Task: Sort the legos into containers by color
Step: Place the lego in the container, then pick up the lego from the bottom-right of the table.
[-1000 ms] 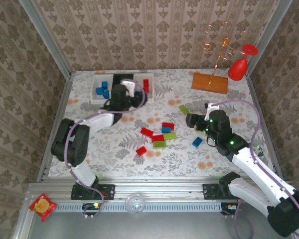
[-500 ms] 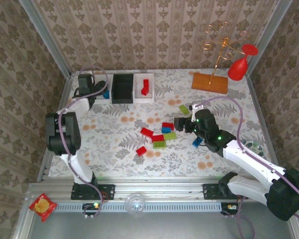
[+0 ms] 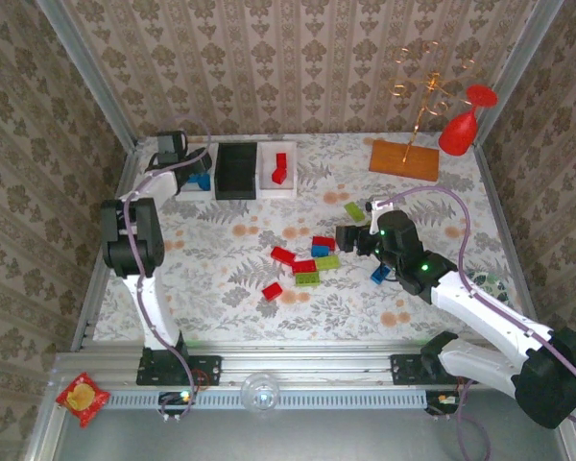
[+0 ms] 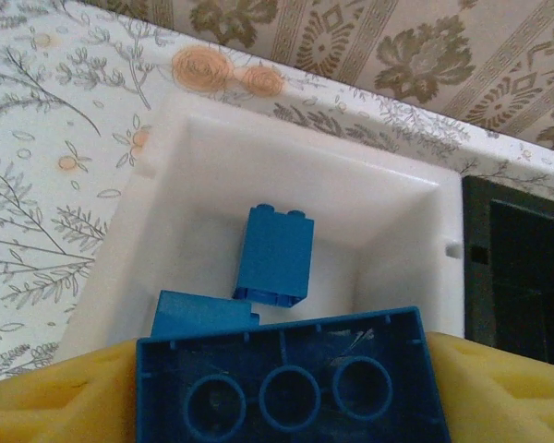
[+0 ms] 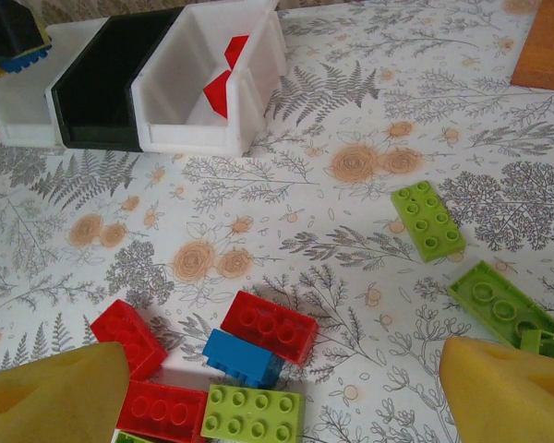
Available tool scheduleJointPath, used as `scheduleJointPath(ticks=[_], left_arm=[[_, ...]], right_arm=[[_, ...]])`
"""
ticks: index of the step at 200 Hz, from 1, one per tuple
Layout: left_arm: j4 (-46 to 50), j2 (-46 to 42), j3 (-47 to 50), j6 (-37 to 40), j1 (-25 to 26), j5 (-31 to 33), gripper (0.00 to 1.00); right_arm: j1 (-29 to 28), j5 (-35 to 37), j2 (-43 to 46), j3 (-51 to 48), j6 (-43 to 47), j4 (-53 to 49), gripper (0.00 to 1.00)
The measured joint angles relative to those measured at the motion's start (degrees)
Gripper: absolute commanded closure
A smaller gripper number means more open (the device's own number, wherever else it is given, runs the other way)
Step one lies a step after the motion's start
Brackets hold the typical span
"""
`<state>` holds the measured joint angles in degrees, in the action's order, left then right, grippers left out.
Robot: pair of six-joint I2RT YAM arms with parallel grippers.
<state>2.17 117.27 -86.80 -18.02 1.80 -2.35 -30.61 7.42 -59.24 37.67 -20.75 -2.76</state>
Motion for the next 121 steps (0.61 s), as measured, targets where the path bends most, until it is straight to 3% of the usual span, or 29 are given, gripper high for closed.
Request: scheduleJointPath(ticks=[38,84,105,121], left_arm=[[-0.5,-9.3,5.9,0.0,0.0,0.1,0.17],[-3.3,-19.8,12.8,0.0,1.2,-0.9,0.19],[-4.3,-24.8,19.2,0.1,6.1,-2.1,0.2],[-5.2,-28.2,24.9,0.5,12.7,-2.8,0.2]], right_arm=[[0.0,0.0,0.0,0.0,0.0,0.0,0.11],[0.0,0.3,0.0,0.0,0.0,-0.1,0.11],[0.0,1.6,0.0,0.0,0.2,-0.7,0.11],[0.5,2.2,0.0,0.0,0.2,-1.8,0.11]])
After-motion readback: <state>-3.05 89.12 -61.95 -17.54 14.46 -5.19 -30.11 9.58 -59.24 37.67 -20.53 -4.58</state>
